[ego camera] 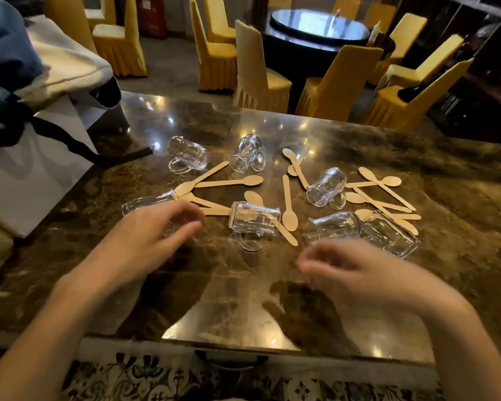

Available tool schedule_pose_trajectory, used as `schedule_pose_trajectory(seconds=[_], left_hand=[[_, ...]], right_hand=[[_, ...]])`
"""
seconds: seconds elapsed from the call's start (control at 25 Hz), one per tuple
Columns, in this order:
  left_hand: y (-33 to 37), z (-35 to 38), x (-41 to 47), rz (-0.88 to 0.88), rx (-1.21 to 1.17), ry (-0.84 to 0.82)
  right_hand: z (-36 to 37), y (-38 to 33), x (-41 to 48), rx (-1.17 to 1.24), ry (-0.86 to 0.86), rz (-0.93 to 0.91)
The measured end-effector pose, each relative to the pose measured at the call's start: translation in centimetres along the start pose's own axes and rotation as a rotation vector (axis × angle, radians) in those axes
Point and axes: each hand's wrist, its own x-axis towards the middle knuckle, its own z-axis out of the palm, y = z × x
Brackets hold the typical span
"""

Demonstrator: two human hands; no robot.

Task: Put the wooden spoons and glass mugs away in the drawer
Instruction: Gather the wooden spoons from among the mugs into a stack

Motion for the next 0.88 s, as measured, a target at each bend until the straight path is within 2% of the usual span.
schedule_pose_trajectory(seconds=[0.12, 0.2, 0.32, 0.4, 0.56, 0.88], left_hand=[[-0.9, 1.3, 3.8, 0.036, 0.359, 0.167], [-1.6, 2.1, 5.9, 0.001, 0.524, 0.118], [-3.1, 3.1, 7.5, -0.035, 0.681, 0.036], [-3.8, 3.3, 8.1, -0.044, 0.699, 0.042], [-4.5, 3.4, 8.3, -0.034, 0.728, 0.039], [-5.2, 3.3, 8.0, 0.079, 0.616, 0.032]], right_hand=[[-1.5, 0.5, 5.2, -0.041, 0.437, 0.008], [-2.2, 0.7, 8.8, -0.146, 0.558, 0.077], [-2.5, 1.9, 12.7, -0.342, 0.593, 0.211], [-2.6, 2.3, 14.2, -0.412, 0.598, 0.268], [-1.8, 2.7, 15.7, -0.496, 0.575, 0.289], [-1.5, 2.8, 15.8, -0.530, 0.548, 0.342]])
